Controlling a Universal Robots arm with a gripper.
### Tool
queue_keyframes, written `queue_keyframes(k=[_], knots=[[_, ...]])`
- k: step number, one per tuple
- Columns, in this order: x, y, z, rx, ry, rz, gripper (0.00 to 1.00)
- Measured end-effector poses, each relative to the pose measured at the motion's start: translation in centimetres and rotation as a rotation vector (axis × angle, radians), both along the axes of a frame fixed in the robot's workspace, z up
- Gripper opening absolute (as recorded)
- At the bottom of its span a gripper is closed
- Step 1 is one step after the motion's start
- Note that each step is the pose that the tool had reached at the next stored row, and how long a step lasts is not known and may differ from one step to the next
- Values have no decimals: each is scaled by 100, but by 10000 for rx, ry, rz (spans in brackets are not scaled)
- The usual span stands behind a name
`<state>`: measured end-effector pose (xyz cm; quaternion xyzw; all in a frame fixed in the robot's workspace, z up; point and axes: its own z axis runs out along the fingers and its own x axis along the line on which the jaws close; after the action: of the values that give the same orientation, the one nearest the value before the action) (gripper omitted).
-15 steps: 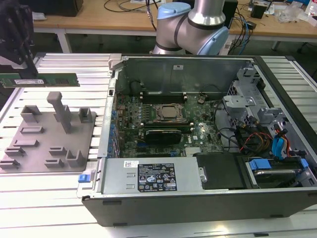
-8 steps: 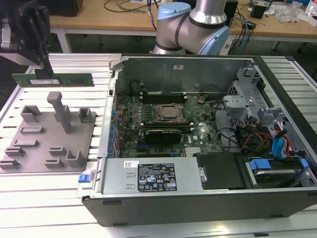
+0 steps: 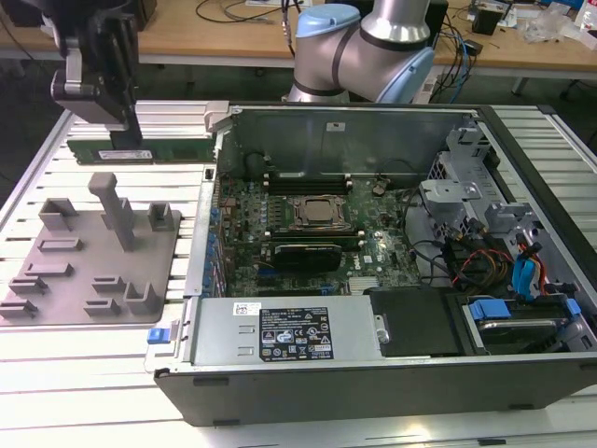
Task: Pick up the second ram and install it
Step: 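Pick up the second ram and move it above second insertion slot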
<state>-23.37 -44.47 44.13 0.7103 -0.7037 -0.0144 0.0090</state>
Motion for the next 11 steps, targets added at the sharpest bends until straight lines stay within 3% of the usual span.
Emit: queue_keyframes(k=[11], knots=[[318,0,-15,0,0,-1,9]])
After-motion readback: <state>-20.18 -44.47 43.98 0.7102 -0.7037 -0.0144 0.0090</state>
